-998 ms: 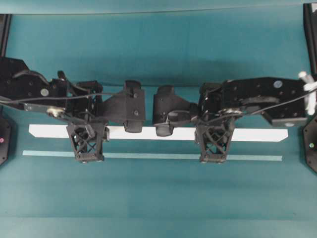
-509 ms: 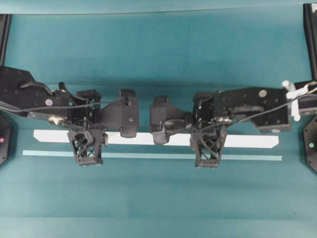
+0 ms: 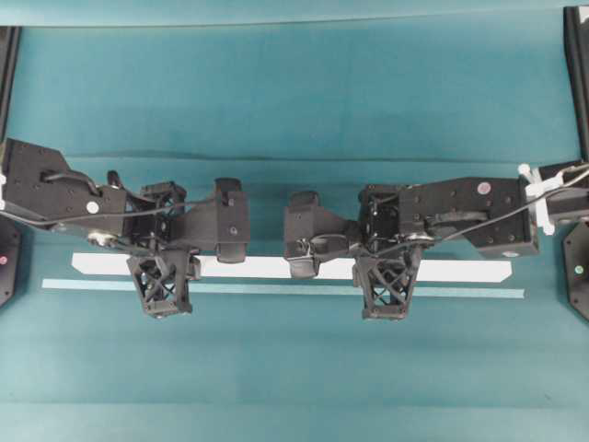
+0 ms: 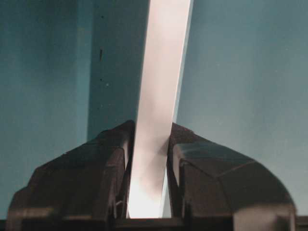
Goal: Lift a wooden board with both hands.
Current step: 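Lower the board with both grippers back onto the table, then open both grippers to release the board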
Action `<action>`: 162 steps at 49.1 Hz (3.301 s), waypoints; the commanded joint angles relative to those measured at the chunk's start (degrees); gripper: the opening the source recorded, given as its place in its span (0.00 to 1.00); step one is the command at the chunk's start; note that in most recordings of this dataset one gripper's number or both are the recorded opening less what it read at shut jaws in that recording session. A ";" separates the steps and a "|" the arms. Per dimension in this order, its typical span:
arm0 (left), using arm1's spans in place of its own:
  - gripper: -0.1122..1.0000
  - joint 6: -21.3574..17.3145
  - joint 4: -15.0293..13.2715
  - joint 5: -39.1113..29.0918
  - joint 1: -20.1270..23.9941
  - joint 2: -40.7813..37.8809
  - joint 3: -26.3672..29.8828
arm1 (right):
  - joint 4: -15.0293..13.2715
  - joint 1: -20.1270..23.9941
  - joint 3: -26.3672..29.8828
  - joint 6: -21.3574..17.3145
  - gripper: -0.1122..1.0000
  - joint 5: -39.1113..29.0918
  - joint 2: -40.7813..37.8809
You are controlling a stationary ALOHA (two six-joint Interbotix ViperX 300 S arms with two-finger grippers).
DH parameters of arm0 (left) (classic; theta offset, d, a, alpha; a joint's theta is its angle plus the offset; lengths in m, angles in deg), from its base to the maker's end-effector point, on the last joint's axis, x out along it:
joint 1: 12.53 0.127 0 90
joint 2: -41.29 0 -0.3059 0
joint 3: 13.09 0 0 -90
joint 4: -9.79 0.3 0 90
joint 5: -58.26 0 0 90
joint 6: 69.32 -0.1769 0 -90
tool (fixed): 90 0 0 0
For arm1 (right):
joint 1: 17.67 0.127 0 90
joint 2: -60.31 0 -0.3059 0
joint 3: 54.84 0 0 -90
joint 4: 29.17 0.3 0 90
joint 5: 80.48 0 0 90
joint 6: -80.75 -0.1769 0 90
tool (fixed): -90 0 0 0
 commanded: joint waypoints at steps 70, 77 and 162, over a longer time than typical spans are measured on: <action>0.25 -0.62 0.26 7.47 0.18 -4.04 -2.20 | 0.62 0.88 -1.85 -0.09 0.29 5.98 -4.66; 0.25 -0.88 0.09 7.65 0.18 -4.13 -2.02 | 0.53 0.79 -2.11 -0.53 0.29 7.47 -4.57; 0.99 -2.55 0.09 7.82 -1.23 22.15 -6.68 | 0.18 -0.79 -2.02 -2.37 0.87 11.87 14.15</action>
